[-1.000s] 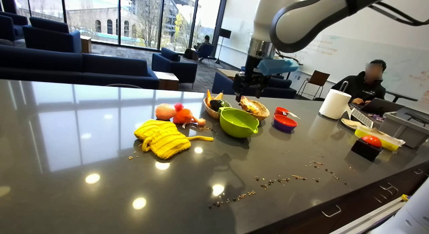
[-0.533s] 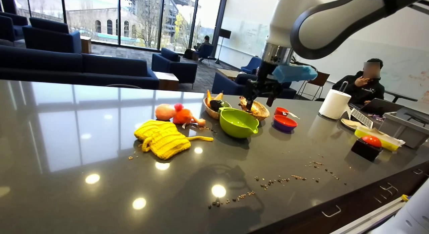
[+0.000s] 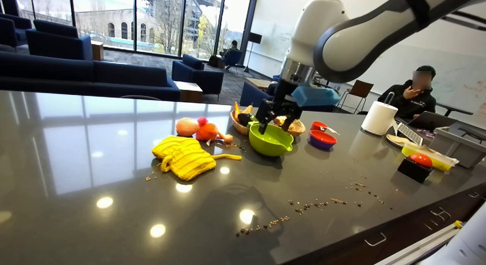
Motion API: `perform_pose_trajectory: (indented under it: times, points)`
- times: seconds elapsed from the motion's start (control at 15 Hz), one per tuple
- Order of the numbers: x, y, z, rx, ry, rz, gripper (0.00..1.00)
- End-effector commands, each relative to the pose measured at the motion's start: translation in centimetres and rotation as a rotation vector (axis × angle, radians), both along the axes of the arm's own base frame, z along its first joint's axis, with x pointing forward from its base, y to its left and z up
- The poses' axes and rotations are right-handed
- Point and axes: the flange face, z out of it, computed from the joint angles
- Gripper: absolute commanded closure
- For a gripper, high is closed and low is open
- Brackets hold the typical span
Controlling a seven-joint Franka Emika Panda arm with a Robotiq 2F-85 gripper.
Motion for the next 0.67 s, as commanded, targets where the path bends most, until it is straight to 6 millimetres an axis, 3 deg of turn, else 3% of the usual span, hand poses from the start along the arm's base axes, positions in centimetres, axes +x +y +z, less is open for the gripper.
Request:
perform_pose_trajectory:
  times: [0.0,0.6]
  points:
    - [3.4,2.3,-2.9,0.04,0.005,0.062,0.0]
    - [14.6,5.8,-10.2,0.084,0.048,0.154,0.0]
